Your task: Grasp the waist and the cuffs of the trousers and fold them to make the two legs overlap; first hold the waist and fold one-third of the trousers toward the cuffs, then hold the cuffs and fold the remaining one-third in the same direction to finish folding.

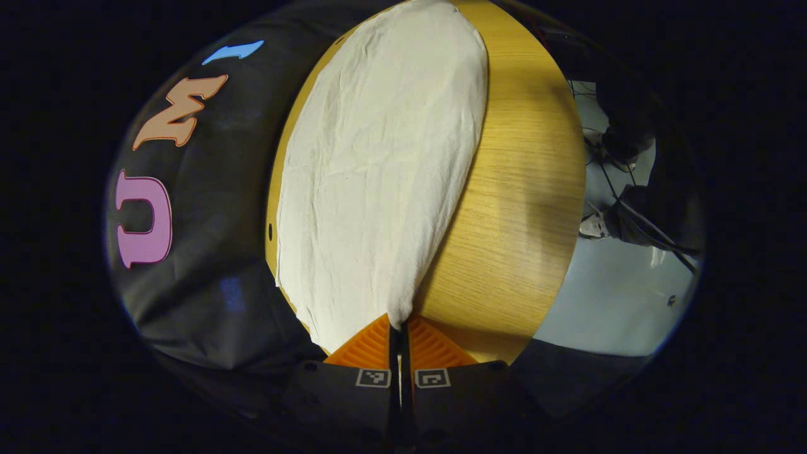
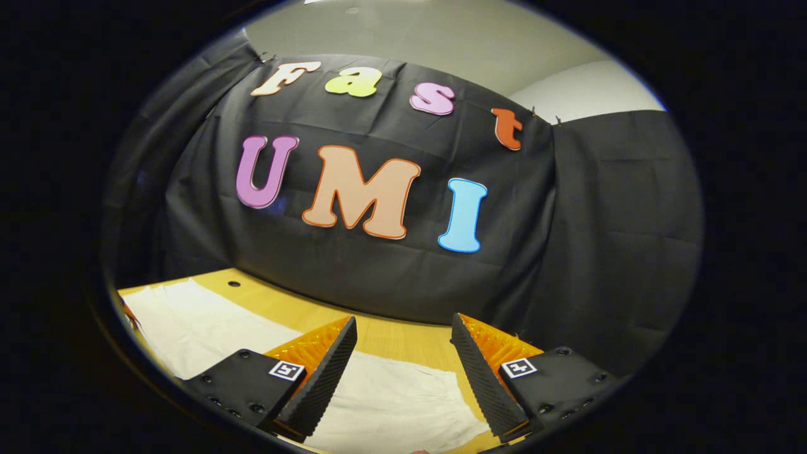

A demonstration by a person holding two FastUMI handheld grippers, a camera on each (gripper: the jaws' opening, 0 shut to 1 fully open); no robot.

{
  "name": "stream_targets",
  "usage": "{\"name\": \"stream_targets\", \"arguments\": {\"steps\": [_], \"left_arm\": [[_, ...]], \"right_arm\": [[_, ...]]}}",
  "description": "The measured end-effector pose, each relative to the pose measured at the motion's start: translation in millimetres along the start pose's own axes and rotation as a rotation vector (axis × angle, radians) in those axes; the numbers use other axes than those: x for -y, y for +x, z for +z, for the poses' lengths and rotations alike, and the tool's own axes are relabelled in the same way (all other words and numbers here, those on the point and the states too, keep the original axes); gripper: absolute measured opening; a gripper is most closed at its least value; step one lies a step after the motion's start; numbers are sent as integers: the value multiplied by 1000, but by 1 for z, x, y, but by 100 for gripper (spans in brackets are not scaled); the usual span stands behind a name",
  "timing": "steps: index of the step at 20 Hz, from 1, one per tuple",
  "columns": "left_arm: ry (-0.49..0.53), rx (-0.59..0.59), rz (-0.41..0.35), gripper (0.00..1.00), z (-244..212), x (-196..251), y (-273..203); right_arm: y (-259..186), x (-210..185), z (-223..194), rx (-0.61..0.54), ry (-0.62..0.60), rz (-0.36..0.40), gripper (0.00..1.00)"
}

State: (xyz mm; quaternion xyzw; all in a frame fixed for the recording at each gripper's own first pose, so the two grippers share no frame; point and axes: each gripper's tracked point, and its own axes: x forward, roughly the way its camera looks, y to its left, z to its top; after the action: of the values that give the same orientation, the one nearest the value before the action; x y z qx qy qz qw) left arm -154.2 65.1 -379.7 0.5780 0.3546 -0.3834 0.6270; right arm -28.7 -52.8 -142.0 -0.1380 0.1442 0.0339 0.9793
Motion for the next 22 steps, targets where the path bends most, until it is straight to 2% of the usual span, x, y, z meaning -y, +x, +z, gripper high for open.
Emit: {"name": "stream_targets", "arguments": {"steps": [5, 12, 18, 22], "left_arm": [[-9, 2, 8, 0, 0, 0, -1], [-15, -7, 19, 0, 0, 0, -1], [-6, -17, 34, 0, -2, -1, 0], [2, -23, 51, 0, -2, -1, 1]], "right_arm": [[-11, 8, -33, -50, -185, 61, 98], [-33, 22, -102, -172, -388, 137, 98], [-57, 15, -168, -268, -629, 305, 97], [-67, 18, -209, -337, -726, 365, 98]]}}
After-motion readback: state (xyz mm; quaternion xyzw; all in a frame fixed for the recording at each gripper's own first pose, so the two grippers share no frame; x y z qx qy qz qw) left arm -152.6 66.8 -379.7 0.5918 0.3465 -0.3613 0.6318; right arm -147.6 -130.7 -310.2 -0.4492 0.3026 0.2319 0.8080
